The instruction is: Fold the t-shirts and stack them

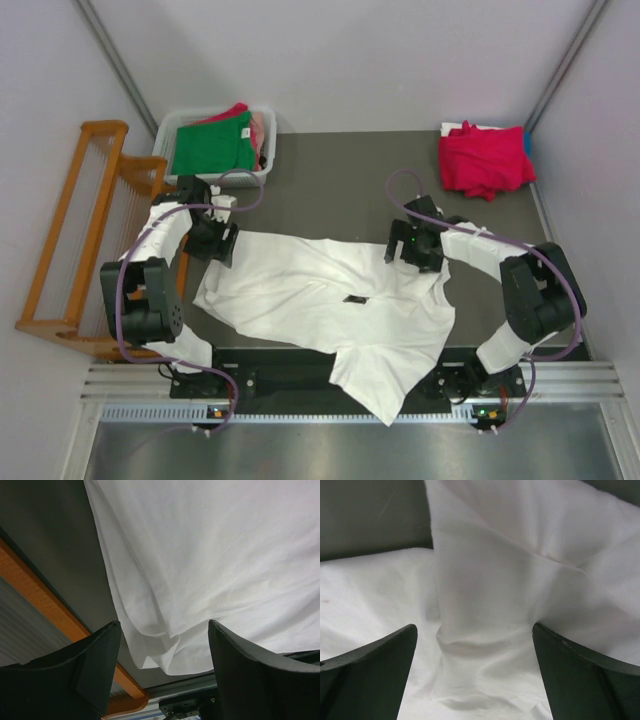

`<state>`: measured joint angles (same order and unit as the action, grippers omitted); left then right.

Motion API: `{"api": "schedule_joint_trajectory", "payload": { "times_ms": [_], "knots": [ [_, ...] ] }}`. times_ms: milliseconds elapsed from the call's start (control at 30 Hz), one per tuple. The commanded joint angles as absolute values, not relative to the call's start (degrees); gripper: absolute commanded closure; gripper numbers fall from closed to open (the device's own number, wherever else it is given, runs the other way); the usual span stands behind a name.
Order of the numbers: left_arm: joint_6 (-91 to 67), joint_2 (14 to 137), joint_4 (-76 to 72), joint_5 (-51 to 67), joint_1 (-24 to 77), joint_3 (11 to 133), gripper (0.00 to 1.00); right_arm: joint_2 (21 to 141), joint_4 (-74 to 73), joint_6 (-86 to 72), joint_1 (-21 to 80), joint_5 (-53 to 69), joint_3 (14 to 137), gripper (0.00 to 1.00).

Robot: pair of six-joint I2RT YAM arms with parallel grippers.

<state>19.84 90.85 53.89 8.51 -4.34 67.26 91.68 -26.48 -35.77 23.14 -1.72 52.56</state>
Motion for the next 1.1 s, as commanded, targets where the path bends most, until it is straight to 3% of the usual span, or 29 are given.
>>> {"api": "schedule_joint_trajectory", "payload": {
  "times_ms": [0,167,500,833,1067],
  "knots": [
    [21.2,88.2,54.5,8.0,-4.4,68.9,0.25,90.2,-33.2,-35.5,22.0,-20.9,52.3,0.0],
    [21.1,88.4,54.1,8.3,-4.4,68.6,0.25,84.1,-36.7,-34.8,19.6,-30.0,54.1,0.0],
    [21.5,87.5,54.1,8.3,-4.5,68.3,0.25,85.9,-34.8,-30.7,12.5,-23.8,56.2,0.0],
    [21.1,87.8,54.1,8.9,-4.5,68.6,0.25,81.9,-38.9,-27.6,20.0,-19.3,59.9,0.0],
    [20.2,88.2,54.1,9.2,-4.4,69.2,0.25,78.4,-41.6,-27.2,25.4,-12.2,55.1,0.0]
  ]
}}
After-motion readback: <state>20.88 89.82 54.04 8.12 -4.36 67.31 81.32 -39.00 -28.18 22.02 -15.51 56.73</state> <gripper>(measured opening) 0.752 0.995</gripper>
